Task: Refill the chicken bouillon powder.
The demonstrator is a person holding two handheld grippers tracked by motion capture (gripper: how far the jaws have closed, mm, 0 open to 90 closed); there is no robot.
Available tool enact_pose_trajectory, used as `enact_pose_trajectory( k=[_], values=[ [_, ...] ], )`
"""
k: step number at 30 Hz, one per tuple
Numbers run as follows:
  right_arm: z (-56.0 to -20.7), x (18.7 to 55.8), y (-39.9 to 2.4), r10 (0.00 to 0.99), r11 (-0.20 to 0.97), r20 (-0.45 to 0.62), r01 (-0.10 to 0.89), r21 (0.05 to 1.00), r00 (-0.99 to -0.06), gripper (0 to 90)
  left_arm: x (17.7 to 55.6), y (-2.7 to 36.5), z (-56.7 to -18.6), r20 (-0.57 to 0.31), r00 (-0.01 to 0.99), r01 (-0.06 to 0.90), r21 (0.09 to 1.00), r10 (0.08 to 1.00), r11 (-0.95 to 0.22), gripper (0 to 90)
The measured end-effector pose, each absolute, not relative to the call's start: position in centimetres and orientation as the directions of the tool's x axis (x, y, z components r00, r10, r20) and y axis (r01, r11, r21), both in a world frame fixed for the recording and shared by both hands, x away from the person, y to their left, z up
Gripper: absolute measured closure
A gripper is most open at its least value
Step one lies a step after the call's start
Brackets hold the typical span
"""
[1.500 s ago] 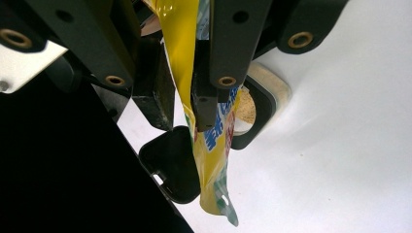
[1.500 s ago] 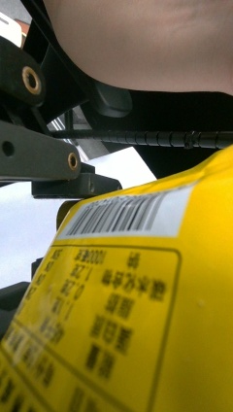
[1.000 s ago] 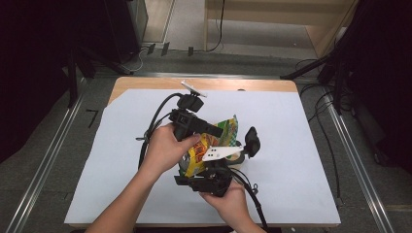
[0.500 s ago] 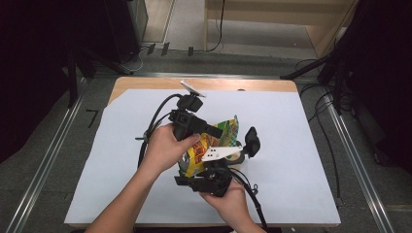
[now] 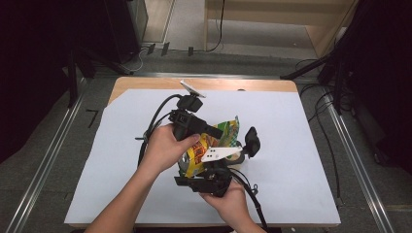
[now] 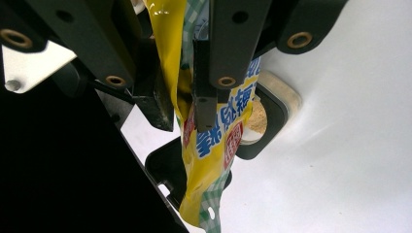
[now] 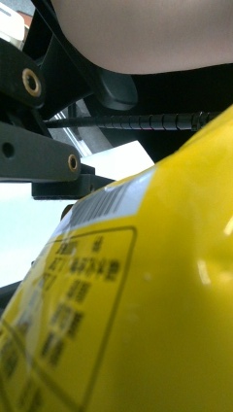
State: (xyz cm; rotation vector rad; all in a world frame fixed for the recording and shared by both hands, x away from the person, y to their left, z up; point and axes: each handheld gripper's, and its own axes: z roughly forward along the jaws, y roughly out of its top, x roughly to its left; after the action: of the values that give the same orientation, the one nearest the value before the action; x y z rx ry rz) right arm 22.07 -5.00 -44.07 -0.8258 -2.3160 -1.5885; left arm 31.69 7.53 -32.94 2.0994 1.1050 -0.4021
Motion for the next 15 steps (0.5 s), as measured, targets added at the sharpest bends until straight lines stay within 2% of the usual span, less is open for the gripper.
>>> enact_pose_trajectory(
  k=[15],
  values=[
    [-43.99, 22.32, -4.85, 0.312, 0.263, 0.461, 0.542, 0.798, -0.831, 70.5, 31.58, 7.87, -32.66, -0.559, 0.581, 0.81, 0.465, 0.592, -0.356, 78.9]
  ],
)
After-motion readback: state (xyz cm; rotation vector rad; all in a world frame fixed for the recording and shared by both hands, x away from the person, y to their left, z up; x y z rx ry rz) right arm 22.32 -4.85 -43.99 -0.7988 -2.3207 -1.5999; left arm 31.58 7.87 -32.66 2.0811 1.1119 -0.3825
